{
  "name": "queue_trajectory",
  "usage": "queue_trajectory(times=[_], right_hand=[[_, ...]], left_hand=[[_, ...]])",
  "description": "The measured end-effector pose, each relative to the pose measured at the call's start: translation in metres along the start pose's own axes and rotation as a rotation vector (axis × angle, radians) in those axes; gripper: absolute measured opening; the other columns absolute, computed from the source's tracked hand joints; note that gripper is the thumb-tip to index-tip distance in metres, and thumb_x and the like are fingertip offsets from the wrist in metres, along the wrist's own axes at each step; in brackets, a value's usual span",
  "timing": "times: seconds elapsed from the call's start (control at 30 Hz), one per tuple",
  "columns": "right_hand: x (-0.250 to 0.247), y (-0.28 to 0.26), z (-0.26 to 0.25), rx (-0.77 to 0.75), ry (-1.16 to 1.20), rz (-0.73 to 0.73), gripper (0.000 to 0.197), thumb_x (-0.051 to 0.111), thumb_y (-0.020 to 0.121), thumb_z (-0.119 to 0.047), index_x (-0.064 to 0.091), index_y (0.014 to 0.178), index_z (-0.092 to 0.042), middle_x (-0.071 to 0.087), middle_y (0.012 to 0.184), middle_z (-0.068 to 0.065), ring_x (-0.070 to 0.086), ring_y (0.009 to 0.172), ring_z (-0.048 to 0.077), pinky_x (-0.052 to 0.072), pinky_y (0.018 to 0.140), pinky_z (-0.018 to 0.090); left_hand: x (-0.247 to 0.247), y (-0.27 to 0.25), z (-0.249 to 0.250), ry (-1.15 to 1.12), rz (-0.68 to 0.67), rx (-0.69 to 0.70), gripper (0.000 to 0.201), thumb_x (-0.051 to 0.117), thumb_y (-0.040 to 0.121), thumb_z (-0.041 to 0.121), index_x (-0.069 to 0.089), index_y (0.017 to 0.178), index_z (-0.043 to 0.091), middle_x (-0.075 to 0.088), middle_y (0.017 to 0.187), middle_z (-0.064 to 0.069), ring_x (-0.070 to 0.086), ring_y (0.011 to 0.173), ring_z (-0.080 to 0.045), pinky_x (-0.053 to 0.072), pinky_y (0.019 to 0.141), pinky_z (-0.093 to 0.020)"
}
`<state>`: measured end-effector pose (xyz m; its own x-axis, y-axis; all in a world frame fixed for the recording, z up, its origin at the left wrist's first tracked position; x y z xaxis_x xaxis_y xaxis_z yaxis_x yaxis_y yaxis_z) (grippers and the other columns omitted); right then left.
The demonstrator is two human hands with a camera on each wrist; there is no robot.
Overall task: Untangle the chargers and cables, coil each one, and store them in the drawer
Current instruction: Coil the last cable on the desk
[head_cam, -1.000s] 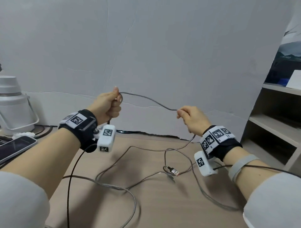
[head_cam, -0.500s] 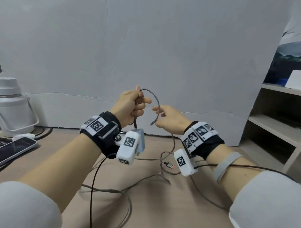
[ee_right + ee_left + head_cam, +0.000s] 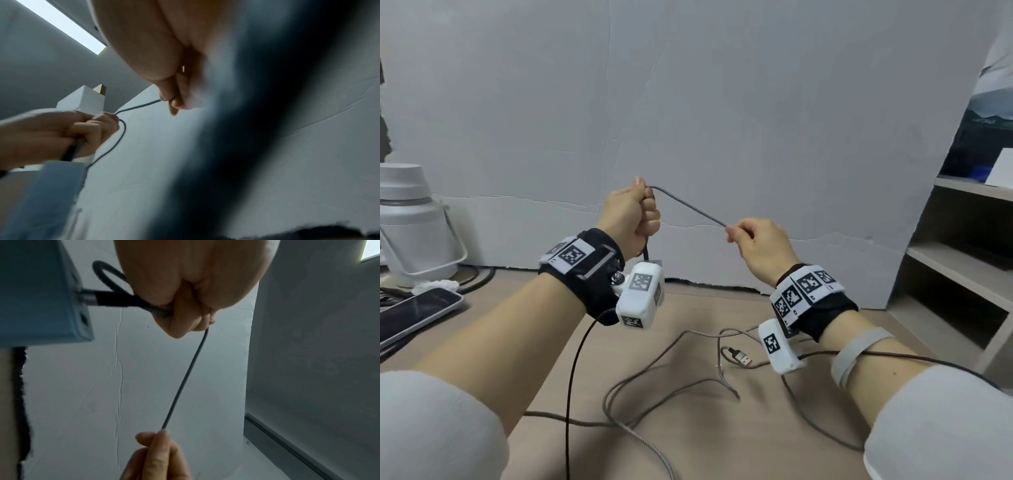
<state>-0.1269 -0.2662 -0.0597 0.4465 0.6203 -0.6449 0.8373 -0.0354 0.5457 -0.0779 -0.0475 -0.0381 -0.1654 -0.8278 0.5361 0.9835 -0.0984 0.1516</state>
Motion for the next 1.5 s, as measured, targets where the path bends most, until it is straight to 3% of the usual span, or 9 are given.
queue_trajectory(times=[0.4,0.53,0.6,0.8,0.97,1.1,1.27,1.4,1.5], right_hand=[[-0.006,0.01,0.015,0.461,-0.176,0.266,0.036,0.054,0.096,-0.047,0.06,0.092,-0.011,0.068,0.1,0.014,0.062,0.092,0.037,0.047,0.076,0.037],[0.011,-0.001,-0.007,0.351,-0.341,0.088,0.016,0.055,0.095,-0.027,0.064,0.095,-0.015,0.068,0.1,0.011,0.061,0.093,0.037,0.046,0.073,0.036],[0.018,-0.004,-0.015,0.243,-0.341,-0.053,0.015,0.054,0.094,-0.018,0.069,0.096,-0.019,0.07,0.102,0.008,0.064,0.097,0.034,0.051,0.079,0.036],[0.004,-0.005,-0.03,0.028,-0.143,-0.552,0.033,0.05,0.097,-0.006,0.074,0.117,-0.016,0.062,0.079,-0.003,0.052,0.051,-0.002,0.04,0.057,0.014],[0.004,-0.003,-0.038,-0.087,-0.099,-0.32,0.028,0.071,0.084,-0.007,0.063,0.082,-0.034,0.071,0.073,-0.001,0.059,0.059,0.006,0.054,0.071,0.035],[0.008,-0.004,-0.036,-0.126,-0.19,-0.307,0.025,0.077,0.081,-0.008,0.058,0.091,-0.021,0.064,0.078,0.002,0.063,0.063,0.019,0.056,0.064,0.041],[0.005,-0.008,-0.033,-0.136,-0.361,-0.158,0.049,0.081,0.08,-0.04,0.041,0.098,-0.018,0.053,0.094,-0.007,0.057,0.085,0.023,0.052,0.075,0.044],[0.002,-0.012,-0.029,0.081,-0.452,-0.32,0.071,0.042,0.078,-0.087,0.058,0.082,-0.018,0.069,0.077,0.001,0.065,0.079,0.023,0.053,0.083,0.043],[0.007,-0.018,-0.033,0.079,-0.253,-0.56,0.078,0.031,0.09,-0.08,0.059,0.051,-0.019,0.071,0.066,0.009,0.065,0.071,0.004,0.05,0.086,0.038]], left_hand=[[0.03,-0.03,-0.019,0.088,-0.275,-0.004,0.041,0.036,0.11,0.035,0.044,0.074,0.017,0.057,0.067,-0.005,0.033,0.045,-0.007,0.026,0.035,-0.015],[0.044,-0.045,-0.038,0.054,-0.502,0.058,0.04,0.037,0.108,0.032,0.046,0.075,0.012,0.068,0.121,-0.025,0.071,0.093,-0.025,0.062,0.074,-0.035],[0.043,-0.042,-0.046,0.02,-0.488,0.069,0.04,0.037,0.109,0.03,0.049,0.076,0.01,0.064,0.13,-0.022,0.063,0.121,-0.034,0.057,0.093,-0.049],[0.02,-0.028,-0.047,0.145,-0.355,0.078,0.037,0.039,0.105,0.042,0.059,0.122,0.015,0.057,0.144,0.009,0.044,0.139,-0.026,0.049,0.096,-0.067],[0.022,-0.035,-0.057,0.272,-0.421,0.061,0.035,0.042,0.105,0.043,0.062,0.104,0.014,0.066,0.119,0.0,0.061,0.115,-0.03,0.048,0.095,-0.07],[0.024,-0.043,-0.061,0.331,-0.484,0.056,0.041,0.039,0.106,0.044,0.056,0.105,0.007,0.06,0.095,-0.009,0.066,0.081,-0.035,0.049,0.089,-0.072],[0.03,-0.047,-0.06,0.503,-0.464,0.095,0.039,0.036,0.107,0.042,0.063,0.106,0.014,0.065,0.122,0.001,0.064,0.078,-0.028,0.058,0.083,-0.06],[0.028,-0.042,-0.055,0.611,-0.355,0.221,0.031,0.033,0.108,0.041,0.057,0.103,0.022,0.071,0.119,-0.008,0.064,0.07,-0.014,0.052,0.059,-0.033],[0.026,-0.038,-0.053,0.611,-0.312,0.286,0.032,0.032,0.11,0.036,0.051,0.087,0.025,0.075,0.102,-0.017,0.055,0.06,-0.012,0.04,0.053,-0.027]])
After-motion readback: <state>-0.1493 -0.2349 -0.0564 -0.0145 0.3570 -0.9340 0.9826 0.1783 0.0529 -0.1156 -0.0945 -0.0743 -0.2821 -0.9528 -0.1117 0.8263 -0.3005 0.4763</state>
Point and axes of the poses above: each hand's wrist, its own y-axis towards the middle knuckle, its own x-axis out of the palm, z = x × y, the point moved 2 cm from there along y, towards the middle knuckle
